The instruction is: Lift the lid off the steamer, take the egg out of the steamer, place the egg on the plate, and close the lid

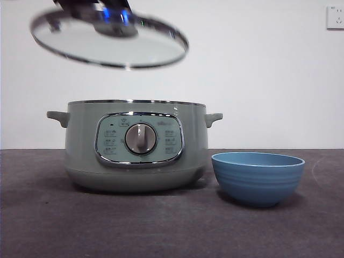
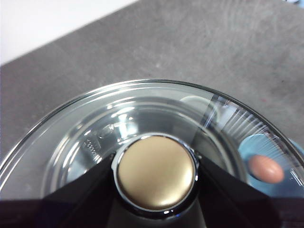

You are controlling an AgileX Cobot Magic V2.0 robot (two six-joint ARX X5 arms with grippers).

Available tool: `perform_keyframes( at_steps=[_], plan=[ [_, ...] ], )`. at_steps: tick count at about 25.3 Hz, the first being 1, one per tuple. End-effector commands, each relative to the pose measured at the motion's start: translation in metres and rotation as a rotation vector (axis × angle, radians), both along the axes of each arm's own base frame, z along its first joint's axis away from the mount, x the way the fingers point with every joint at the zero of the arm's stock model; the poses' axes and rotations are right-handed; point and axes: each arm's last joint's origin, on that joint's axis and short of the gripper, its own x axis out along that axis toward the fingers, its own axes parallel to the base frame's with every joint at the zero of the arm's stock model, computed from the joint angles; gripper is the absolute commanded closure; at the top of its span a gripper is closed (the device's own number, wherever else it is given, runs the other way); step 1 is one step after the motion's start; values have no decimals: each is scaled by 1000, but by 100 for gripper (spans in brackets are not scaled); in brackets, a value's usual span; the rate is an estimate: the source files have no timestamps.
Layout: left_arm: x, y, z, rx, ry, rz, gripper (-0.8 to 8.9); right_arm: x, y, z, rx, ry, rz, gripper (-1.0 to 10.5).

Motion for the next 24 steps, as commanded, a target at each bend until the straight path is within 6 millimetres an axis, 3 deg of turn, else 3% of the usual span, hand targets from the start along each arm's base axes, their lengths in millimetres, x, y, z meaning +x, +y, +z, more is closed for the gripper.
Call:
perform_keyframes(
  at_steps=[1,11,24],
  plan=[
    [14,-7,0,-18,-60,-10,822,-5,-3,2,15,-7,-5,473],
    [46,-21,-27,-23,-71,-10,822,-8,-4,0,15,9,-7,473],
    [53,-24,-39,-12,-52,-12,822,-8,-4,1,15,8,-8,474]
  ],
)
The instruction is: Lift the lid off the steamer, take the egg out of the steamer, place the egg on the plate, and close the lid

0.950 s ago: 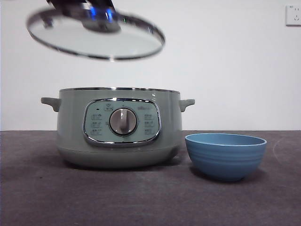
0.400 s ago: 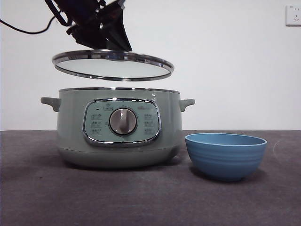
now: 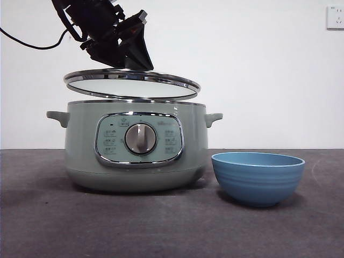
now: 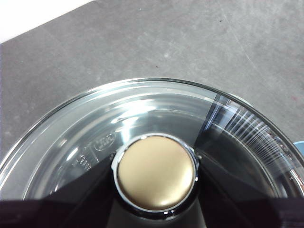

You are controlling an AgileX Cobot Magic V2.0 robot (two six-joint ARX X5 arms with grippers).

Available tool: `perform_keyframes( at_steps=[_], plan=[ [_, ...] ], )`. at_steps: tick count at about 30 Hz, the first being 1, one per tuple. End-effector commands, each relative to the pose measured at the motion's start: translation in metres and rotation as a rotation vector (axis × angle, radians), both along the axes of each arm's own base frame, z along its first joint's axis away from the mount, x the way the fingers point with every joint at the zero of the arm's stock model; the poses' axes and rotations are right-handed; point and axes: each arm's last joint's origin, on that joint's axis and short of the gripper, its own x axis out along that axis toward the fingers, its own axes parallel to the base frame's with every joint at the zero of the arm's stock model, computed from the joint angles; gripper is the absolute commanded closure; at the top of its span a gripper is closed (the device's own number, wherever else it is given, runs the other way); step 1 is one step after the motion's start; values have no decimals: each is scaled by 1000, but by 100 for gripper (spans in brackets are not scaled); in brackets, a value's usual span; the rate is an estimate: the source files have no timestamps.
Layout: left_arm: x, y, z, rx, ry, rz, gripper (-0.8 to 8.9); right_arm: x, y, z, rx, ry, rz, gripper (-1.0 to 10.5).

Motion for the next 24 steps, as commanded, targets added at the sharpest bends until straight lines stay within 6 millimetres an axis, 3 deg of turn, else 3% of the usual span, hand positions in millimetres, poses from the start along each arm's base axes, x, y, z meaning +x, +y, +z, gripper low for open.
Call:
perform_keyframes(
  at_steps=[1,14,24],
  plan=[
    [2,-1,10,-22,-64,-13,822,-1,0,1,11,0,-6,474],
    [10,-15,-14,8,4,-33,822,0,0,1,12,-2,-6,474],
    [9,-16,-21,58,34,5,822,0,0,1,12,-2,-5,474]
  ],
)
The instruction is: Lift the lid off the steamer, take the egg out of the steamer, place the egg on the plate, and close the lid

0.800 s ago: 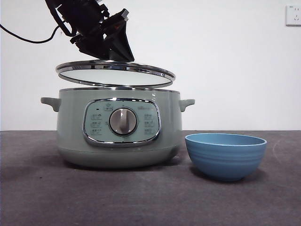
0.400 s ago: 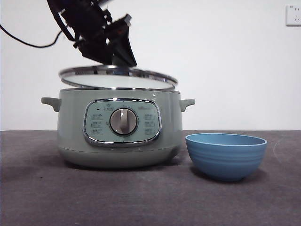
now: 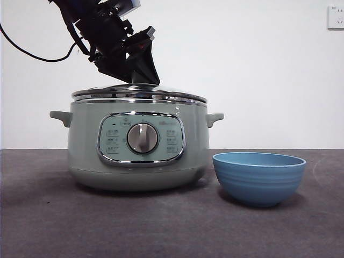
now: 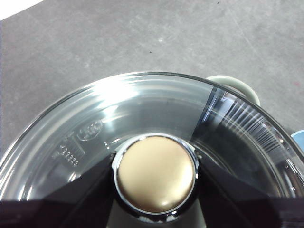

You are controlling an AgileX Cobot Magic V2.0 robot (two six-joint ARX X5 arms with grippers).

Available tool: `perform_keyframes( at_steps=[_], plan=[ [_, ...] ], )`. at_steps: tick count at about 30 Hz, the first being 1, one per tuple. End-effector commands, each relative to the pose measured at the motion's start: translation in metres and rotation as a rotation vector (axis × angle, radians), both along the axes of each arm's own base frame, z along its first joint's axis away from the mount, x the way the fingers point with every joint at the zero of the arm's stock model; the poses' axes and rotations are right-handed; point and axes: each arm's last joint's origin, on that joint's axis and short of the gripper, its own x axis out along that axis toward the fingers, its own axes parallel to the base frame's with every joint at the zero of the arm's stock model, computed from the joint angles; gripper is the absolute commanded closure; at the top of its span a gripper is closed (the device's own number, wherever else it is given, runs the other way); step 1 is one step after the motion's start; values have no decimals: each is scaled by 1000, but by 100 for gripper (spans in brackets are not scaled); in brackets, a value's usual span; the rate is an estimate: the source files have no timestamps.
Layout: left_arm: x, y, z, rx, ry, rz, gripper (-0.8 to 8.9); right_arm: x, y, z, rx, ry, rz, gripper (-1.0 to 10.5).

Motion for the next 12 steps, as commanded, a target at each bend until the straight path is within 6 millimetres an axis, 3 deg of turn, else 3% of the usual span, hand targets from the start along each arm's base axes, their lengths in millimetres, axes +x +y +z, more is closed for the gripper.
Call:
perform_keyframes(
  at_steps=[1,7,9,10,12],
  plan=[
    [2,-2,-1,20,1,18,822,0,0,1,12,-1,-5,474],
    [1,-2,-10,50,62,17,819,0,0,1,12,-2,-4,474],
    [1,-2,-12,57,79,17,771,-1,0,1,11,-1,-4,474],
    [0,-1,-12,60,84,17,703,-1,0,1,11,-1,-4,474],
    [0,-1,-13,61,88,17,446,-1,0,1,12,-1,-1,474]
  ],
)
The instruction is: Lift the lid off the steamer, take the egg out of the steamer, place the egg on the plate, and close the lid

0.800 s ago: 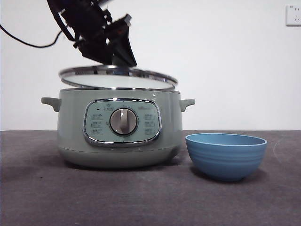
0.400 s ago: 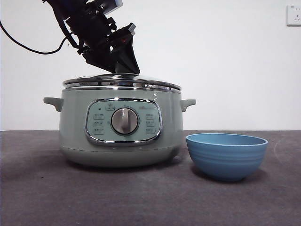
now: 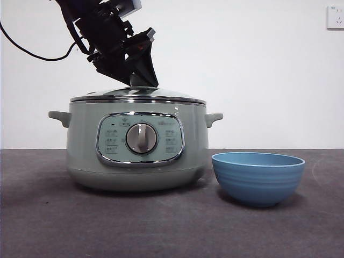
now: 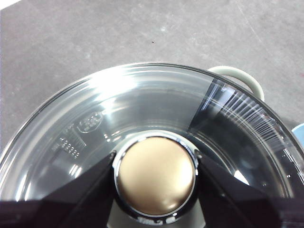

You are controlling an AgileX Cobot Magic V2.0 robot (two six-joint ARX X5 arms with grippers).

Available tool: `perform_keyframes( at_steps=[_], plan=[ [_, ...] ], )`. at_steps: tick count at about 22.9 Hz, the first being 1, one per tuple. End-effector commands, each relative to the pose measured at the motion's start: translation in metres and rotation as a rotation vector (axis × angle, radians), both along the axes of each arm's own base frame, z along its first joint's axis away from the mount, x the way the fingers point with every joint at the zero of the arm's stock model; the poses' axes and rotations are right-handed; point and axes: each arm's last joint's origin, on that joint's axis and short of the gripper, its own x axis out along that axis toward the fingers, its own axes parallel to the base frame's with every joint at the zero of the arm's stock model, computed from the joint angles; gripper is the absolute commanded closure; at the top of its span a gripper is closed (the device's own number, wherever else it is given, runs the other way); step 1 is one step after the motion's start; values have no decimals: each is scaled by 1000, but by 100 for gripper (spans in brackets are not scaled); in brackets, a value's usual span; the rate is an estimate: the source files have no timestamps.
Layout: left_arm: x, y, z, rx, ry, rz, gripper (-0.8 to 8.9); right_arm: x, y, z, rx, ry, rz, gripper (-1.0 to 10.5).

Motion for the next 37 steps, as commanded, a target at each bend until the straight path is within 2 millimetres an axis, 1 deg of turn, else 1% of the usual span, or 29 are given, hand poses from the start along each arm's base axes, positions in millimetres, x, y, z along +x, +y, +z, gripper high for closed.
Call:
perform_keyframes(
  at_steps=[1,2,3,7,10,13,16,20,24,27,32,33,34,35,37],
  plan=[
    [1,-1,-13,25,56,7,330,-1,0,1,12,0,-1,474],
    [1,-1,-13,24,56,8,248,-1,0,1,12,0,-1,474],
    [1,-1,-12,24,55,8,240,-1,0,1,12,0,-1,474],
    [2,2,-10,20,48,16,240,-1,0,0,9,4,-1,474],
    [-2,6,-1,8,27,25,240,-1,0,0,5,12,-1,474],
    [-9,10,14,-11,-4,29,240,-1,-1,-2,-2,25,-1,474],
    [-22,16,33,-35,-30,36,241,-2,-1,-3,-7,36,2,474],
    [-48,27,60,-57,-53,39,243,-3,-1,-7,-26,72,2,474],
    [-81,42,84,-62,-51,34,249,-6,-2,-13,-51,143,33,474],
    [-110,56,98,-56,-21,31,248,-10,-2,-18,-55,211,93,474],
    [-154,73,111,-93,71,-18,253,-15,-2,-25,-60,312,172,480],
    [-161,76,112,-98,90,-24,268,-17,-2,-26,-57,332,191,483],
    [-167,79,113,-96,102,-25,317,-18,-2,-27,-55,349,206,511],
    [-173,82,114,-93,115,-26,401,-19,-2,-28,-55,364,217,584],
    [-182,86,114,-90,140,-28,610,-20,-2,-30,-55,388,233,787]
  ],
)
